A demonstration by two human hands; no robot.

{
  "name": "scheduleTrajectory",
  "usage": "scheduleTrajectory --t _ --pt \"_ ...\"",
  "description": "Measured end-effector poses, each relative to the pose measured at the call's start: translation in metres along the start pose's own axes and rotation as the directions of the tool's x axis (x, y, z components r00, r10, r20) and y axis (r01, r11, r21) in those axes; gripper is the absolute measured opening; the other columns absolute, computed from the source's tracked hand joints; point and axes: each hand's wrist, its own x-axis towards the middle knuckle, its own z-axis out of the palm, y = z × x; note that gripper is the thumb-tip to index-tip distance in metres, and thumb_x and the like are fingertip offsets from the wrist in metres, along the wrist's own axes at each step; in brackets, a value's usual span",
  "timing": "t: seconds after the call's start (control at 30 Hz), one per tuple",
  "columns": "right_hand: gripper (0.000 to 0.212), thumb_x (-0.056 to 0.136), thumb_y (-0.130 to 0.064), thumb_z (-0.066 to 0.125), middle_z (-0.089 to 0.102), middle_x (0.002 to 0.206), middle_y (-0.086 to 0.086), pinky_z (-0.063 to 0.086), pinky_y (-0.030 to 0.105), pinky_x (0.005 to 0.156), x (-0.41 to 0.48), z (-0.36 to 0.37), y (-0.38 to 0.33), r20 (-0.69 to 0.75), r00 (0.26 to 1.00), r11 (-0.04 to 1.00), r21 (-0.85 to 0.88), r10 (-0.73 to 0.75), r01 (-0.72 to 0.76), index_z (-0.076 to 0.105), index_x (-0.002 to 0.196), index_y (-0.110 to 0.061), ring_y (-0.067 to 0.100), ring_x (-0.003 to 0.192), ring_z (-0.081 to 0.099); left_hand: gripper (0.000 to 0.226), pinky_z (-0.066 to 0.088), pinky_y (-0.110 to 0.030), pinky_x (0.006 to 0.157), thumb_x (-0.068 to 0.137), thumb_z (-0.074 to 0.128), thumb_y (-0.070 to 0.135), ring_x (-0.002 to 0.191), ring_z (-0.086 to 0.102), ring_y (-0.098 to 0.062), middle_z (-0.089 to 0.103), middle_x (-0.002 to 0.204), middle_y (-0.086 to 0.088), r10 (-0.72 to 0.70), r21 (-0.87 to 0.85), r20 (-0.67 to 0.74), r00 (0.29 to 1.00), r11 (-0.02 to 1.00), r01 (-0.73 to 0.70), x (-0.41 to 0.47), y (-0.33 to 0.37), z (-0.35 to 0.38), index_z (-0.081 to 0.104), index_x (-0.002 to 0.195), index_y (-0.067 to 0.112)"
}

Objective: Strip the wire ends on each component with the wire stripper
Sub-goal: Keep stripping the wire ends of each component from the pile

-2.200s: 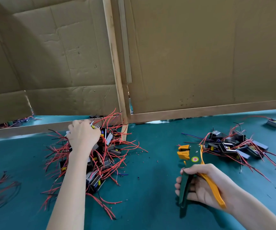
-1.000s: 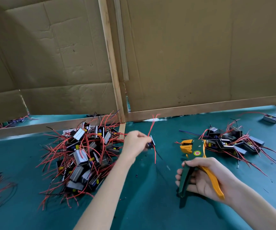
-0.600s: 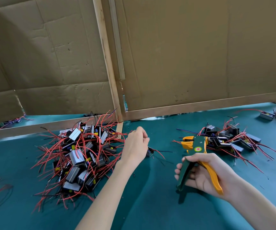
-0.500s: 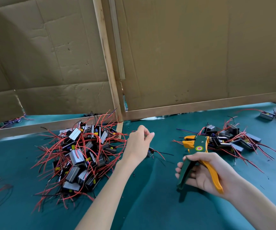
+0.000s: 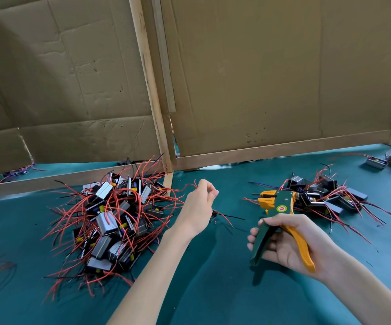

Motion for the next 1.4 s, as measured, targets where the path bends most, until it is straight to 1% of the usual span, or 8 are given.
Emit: scheduleTrajectory --t 0.2,0.37,0.43,0.53,0.7,1.0,1.2,1.4 --pt "0.022 0.068 -0.004 0.061 0.066 0.078 0.025 0.058 0.05 0.062 0.002 -0.001 0.0 -0.006 1.0 1.0 0.004 0.007 -0.007 0.058 0.088 0.003 0.039 0.068 0.069 0.025 0.027 -0.029 0.053 0.104 0.033 0.033 0.054 0.035 -0.013 0.042 0.061 0.003 0.018 0.035 0.012 1.0 0.999 -0.018 -0.002 -0.007 0.007 0.042 0.087 0.017" --pt "0.022 0.066 -0.004 0.061 0.066 0.078 0.025 0.058 0.05 0.063 0.002 -0.002 0.0 -0.005 1.0 1.0 0.009 0.005 -0.005 0.058 0.087 0.003 0.039 0.068 0.069 0.027 0.031 -0.022 0.055 0.091 0.059 0.039 0.051 0.038 -0.008 0.042 0.051 0.009 0.045 0.02 -0.057 0.997 0.999 -0.043 -0.002 -0.009 0.002 0.049 0.072 0.024" --pt "0.022 0.066 -0.004 0.061 0.066 0.078 0.025 0.058 0.051 0.062 0.002 -0.001 0.0 -0.007 1.0 1.0 0.009 0.003 -0.003 0.058 0.087 0.003 0.039 0.067 0.069 0.008 0.035 -0.018 0.067 0.085 0.064 0.022 0.073 0.047 -0.005 0.056 0.071 0.012 0.082 0.029 0.09 0.993 0.996 -0.084 -0.003 -0.008 0.0 0.057 0.083 0.026" --pt "0.022 0.067 -0.003 0.061 0.065 0.078 0.025 0.058 0.051 0.064 0.002 -0.002 0.0 -0.005 1.0 1.0 0.014 0.004 -0.004 0.058 0.088 0.003 0.04 0.068 0.069 0.031 0.035 -0.019 0.089 0.079 0.06 0.005 0.102 0.048 -0.008 0.061 0.104 0.011 0.107 0.139 0.277 0.955 0.979 -0.151 -0.006 -0.009 0.006 0.062 0.103 0.025" --pt "0.025 0.065 -0.003 0.064 0.065 0.079 0.026 0.057 0.051 0.065 0.003 -0.003 0.0 0.007 1.0 1.0 0.01 -0.002 0.002 0.058 0.088 0.003 0.041 0.07 0.069 0.006 0.041 -0.014 0.075 0.082 0.071 0.008 0.073 0.057 0.001 0.068 0.077 0.011 0.154 -0.011 0.155 0.976 0.988 -0.155 -0.009 -0.007 0.015 0.073 0.085 0.013" --pt "0.016 0.057 0.0 0.071 0.064 0.081 0.027 0.057 0.051 0.07 0.0 0.0 0.001 0.135 0.99 0.993 -0.107 -0.042 0.057 0.071 0.073 0.0 0.042 0.074 0.067 0.019 0.049 -0.017 0.063 0.078 0.075 0.003 0.057 0.06 -0.007 0.069 0.067 0.006 0.052 -0.586 -0.017 0.999 0.809 -0.052 -0.004 0.023 -0.012 0.074 0.081 0.022" --pt "0.04 0.051 -0.016 0.089 0.061 0.081 0.027 0.055 0.05 0.072 -0.011 0.007 0.004 0.347 0.935 0.949 -0.267 -0.07 0.17 0.067 0.083 -0.004 0.041 0.075 0.064 0.014 0.04 -0.014 0.052 0.083 0.072 0.011 0.049 0.047 -0.008 0.062 0.062 0.007 0.064 -0.596 0.044 0.997 0.802 -0.025 -0.006 0.045 -0.043 0.074 0.073 0.021" --pt "0.036 0.06 -0.019 0.088 0.062 0.081 0.029 0.054 0.051 0.073 -0.016 0.012 0.004 0.437 0.893 0.904 -0.331 -0.107 0.27 0.064 0.083 -0.005 0.042 0.076 0.064 0.008 0.036 -0.015 0.051 0.083 0.073 0.014 0.05 0.042 -0.008 0.057 0.064 0.003 0.08 -0.496 0.137 0.987 0.868 -0.001 -0.01 0.055 -0.052 0.072 0.076 0.017"
